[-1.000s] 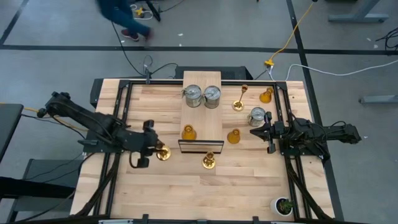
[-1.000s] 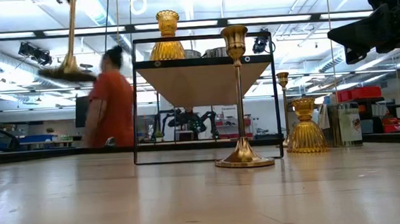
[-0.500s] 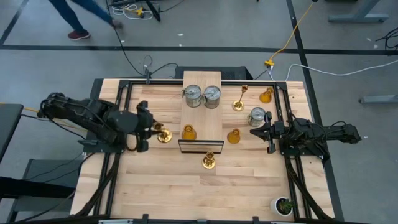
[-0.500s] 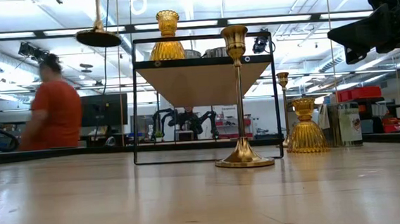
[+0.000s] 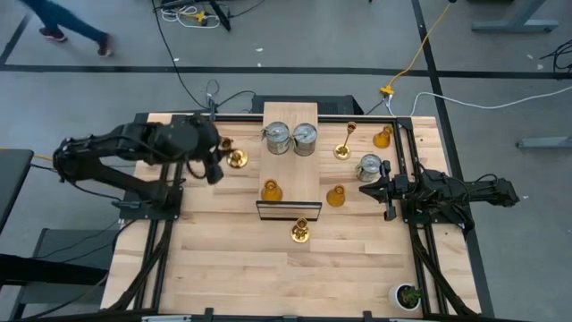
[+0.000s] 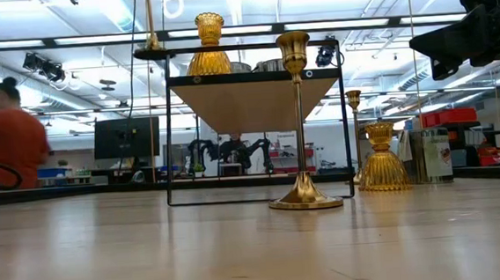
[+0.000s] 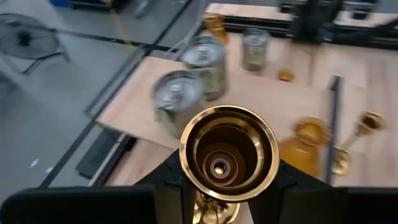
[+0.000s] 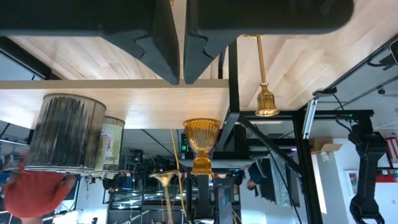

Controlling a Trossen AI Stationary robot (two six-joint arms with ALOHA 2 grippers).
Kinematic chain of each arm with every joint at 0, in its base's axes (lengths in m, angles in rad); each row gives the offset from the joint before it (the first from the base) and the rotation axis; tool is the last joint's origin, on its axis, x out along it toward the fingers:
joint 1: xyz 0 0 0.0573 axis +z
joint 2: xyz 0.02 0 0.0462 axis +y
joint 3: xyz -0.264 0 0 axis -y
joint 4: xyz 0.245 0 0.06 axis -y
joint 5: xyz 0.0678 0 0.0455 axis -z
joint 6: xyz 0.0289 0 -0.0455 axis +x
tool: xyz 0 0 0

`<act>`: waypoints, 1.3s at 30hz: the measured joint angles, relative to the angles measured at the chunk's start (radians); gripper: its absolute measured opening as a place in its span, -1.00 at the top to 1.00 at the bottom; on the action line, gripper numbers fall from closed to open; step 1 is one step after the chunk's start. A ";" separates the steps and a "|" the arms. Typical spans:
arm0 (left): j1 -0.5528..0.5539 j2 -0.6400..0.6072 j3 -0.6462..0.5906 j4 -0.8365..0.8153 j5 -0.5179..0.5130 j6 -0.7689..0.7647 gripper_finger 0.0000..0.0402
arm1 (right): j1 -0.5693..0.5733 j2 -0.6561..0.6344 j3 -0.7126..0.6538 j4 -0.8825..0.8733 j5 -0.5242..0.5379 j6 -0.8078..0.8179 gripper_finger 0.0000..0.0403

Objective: Pick & Place candle stick holders
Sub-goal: Put the bottom gold scented candle can on the shelf

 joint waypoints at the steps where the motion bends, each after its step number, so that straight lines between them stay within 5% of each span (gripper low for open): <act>1: 0.024 0.000 0.001 0.001 0.000 0.004 0.47 | 0.000 0.000 0.000 0.000 0.000 0.000 0.87; 15: 0.316 0.016 0.001 0.126 0.005 0.080 0.47 | 0.000 0.000 0.000 0.000 0.000 0.000 0.87; 27: 0.563 0.128 0.002 0.318 0.156 0.074 0.47 | 0.000 0.000 0.000 0.000 0.003 0.000 0.87; 39: 0.700 0.353 0.264 0.315 0.348 0.155 0.47 | 0.000 0.000 0.000 0.000 -0.002 0.000 0.87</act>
